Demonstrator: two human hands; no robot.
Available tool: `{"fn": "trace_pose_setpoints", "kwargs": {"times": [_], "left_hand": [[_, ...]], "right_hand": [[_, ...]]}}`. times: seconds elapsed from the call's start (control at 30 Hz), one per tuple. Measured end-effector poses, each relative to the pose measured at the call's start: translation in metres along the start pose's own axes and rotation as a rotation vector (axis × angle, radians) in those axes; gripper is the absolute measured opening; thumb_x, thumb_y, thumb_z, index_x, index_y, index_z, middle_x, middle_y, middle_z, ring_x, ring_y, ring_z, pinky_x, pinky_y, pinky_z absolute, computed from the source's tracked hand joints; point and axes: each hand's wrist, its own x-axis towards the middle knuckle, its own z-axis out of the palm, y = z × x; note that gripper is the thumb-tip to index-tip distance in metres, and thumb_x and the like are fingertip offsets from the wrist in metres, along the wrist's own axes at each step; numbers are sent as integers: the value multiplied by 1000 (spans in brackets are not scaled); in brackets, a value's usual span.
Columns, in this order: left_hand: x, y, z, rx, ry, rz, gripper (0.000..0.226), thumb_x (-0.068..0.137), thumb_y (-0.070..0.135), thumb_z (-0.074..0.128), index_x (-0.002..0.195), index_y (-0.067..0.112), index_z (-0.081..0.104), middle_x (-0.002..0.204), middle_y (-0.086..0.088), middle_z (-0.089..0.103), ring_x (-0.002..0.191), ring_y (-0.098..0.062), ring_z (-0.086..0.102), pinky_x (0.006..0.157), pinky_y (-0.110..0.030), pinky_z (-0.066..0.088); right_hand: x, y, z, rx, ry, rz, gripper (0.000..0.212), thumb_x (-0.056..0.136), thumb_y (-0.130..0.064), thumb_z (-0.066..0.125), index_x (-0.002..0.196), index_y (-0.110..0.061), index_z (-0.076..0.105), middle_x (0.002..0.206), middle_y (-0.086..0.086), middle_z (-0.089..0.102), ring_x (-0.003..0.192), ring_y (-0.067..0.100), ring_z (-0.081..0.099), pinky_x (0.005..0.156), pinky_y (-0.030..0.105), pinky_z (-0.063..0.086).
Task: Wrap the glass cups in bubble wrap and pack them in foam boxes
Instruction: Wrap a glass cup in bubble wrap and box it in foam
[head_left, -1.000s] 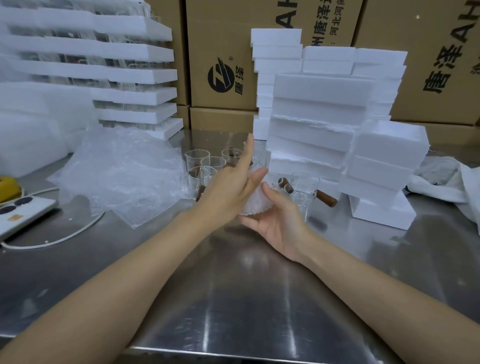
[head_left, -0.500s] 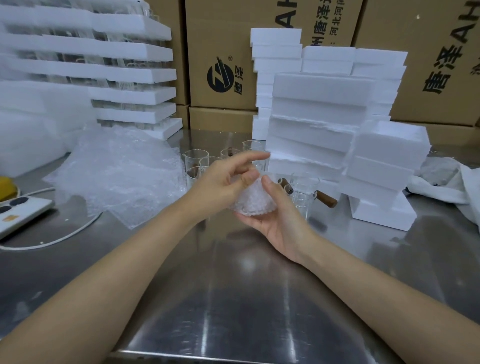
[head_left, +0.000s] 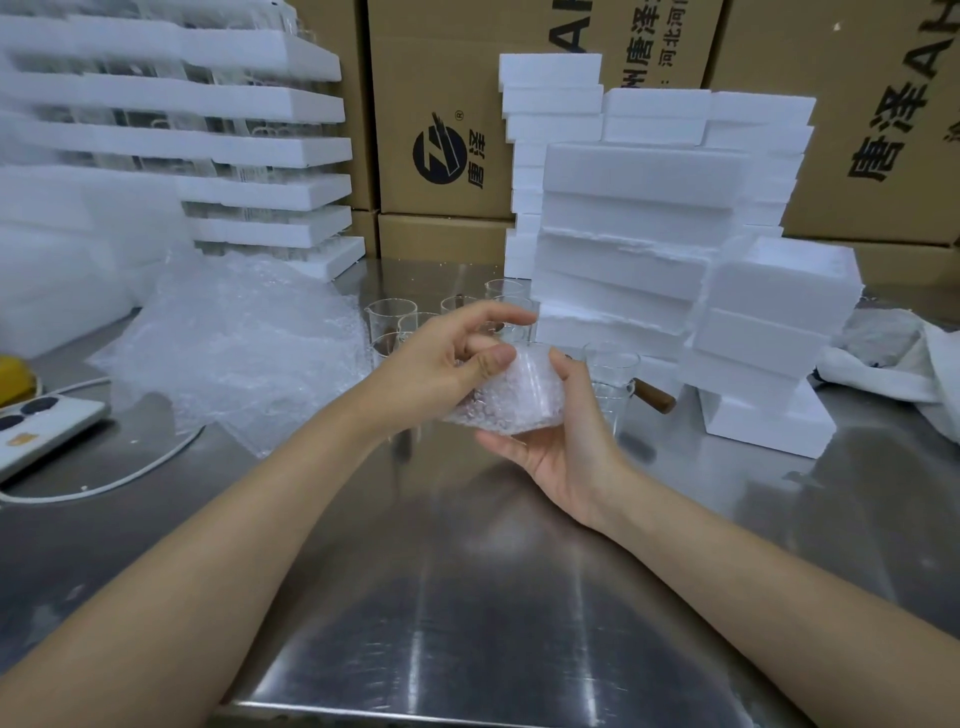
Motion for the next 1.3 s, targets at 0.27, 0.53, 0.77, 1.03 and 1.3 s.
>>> {"fn": "trace_pose_setpoints", "kwargs": {"times": [0.27,0.53,0.77,1.03,1.3], "left_hand": [[1,3,3,179,8,-67,43,84,56,57,124,39,56,82,-5,72,89,-17,68,80,-34,52],[4,1,10,399,34,-13,47,93,42,54,137,25,50,129,11,58,119,-3,50,98,-23,41],[6,-2,10,238,97,18,47,95,22,57,141,21,46,81,7,56,77,0,54,74,-14,42],[5,6,5,349,189,149,42,101,20,45,143,22,40,97,4,63,100,-8,55,82,-6,37],[9,-5,0,428,184,-19,30,99,25,50,96,2,69,86,-21,67,82,-32,60,79,-41,44]], "right_hand": [[2,5,6,-144,46,-73,51,101,-44,34,131,-6,50,120,15,66,108,29,66,80,45,57],[2,3,5,-59,-24,-109,49,100,-34,42,138,-2,40,132,18,58,118,29,60,93,51,51],[7,7,-4,-131,-152,-119,66,77,-6,51,139,-11,31,130,15,58,113,22,62,104,48,44],[12,7,-8,-367,-46,-309,79,73,11,70,131,-31,37,132,5,52,120,23,57,95,39,51],[12,11,-11,-538,-63,-388,75,65,4,72,125,-27,41,127,5,52,120,21,54,101,52,46]]}}
